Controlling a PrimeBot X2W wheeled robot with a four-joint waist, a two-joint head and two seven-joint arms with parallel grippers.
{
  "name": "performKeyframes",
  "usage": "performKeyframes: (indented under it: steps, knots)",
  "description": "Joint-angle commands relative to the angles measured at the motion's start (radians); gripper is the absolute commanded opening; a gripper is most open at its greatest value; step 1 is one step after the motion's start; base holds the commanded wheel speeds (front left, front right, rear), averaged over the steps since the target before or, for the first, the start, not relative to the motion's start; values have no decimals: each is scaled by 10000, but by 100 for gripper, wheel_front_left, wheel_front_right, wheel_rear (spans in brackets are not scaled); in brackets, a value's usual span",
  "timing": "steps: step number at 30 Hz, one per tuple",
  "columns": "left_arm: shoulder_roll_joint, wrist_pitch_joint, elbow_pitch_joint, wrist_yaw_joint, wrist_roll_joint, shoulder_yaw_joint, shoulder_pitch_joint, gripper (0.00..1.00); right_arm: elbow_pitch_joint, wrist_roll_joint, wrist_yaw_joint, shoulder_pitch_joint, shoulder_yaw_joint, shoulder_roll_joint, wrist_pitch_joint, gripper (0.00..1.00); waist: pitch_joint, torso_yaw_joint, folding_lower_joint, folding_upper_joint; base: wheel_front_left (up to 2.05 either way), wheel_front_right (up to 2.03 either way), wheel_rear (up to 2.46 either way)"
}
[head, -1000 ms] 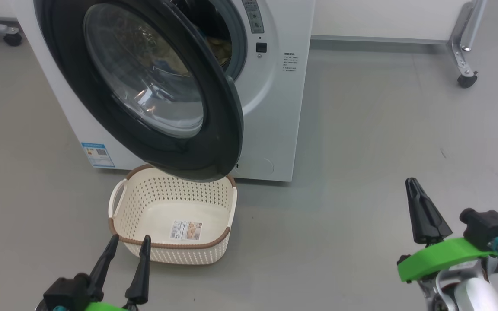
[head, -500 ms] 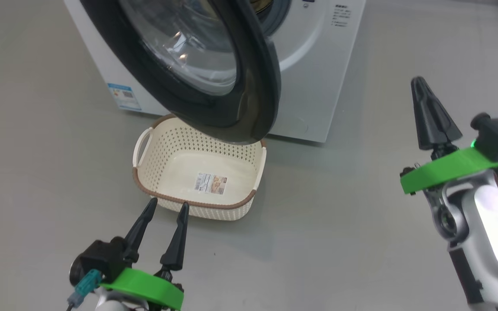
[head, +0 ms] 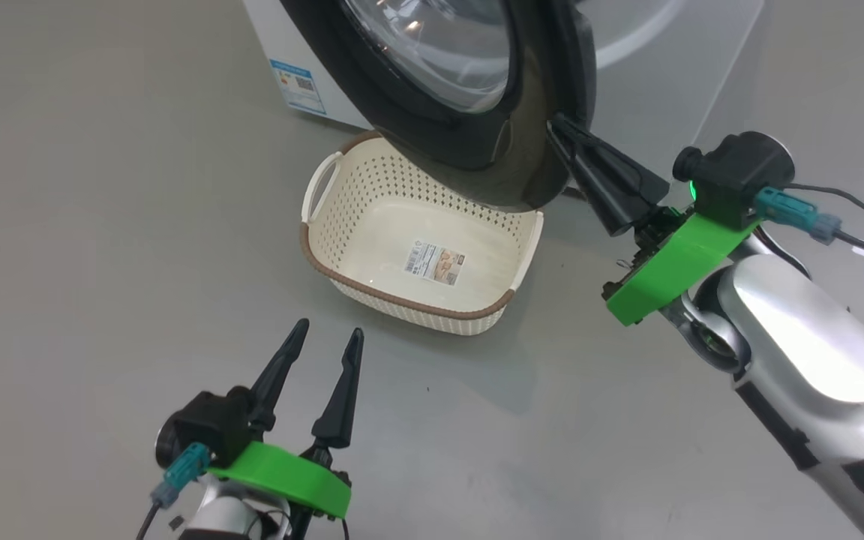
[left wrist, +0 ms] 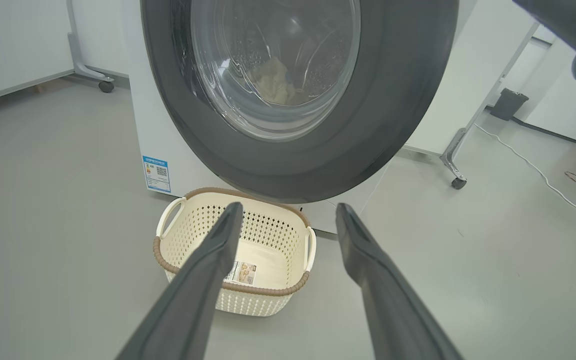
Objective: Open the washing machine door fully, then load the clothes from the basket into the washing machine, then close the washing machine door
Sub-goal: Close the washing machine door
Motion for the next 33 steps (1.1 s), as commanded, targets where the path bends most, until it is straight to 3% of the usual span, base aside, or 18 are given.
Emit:
performKeyframes:
  steps: [1, 11, 19, 22, 33]
  knots:
    - [34, -95, -262, -2, 82, 243, -433, 100, -102, 212, 102, -363, 214, -167, -122, 0, 208, 234, -2, 0, 0, 0, 0]
    - [-174, -95, -302, -2, -87, 245, -698, 100, 1305, 928, 102, -1387, 1302, -595, -173, 0, 729, 632, -2, 0, 0, 0, 0]
    - [-253, -95, -313, -2, -51, 289, -844, 100, 1977, 924, 102, -1756, 1163, -546, -176, 0, 1046, 613, -2, 0, 0, 0, 0]
    - [-324, -95, -432, -2, -482, 418, -959, 100, 2157, 656, 102, -1989, 1170, -632, -176, 0, 1274, 611, -2, 0, 0, 0, 0]
    - [-386, -95, -322, -2, -428, 482, -1256, 100, 2600, 359, 102, -2721, 740, -999, -177, 0, 1959, 741, -2, 0, 0, 0, 0]
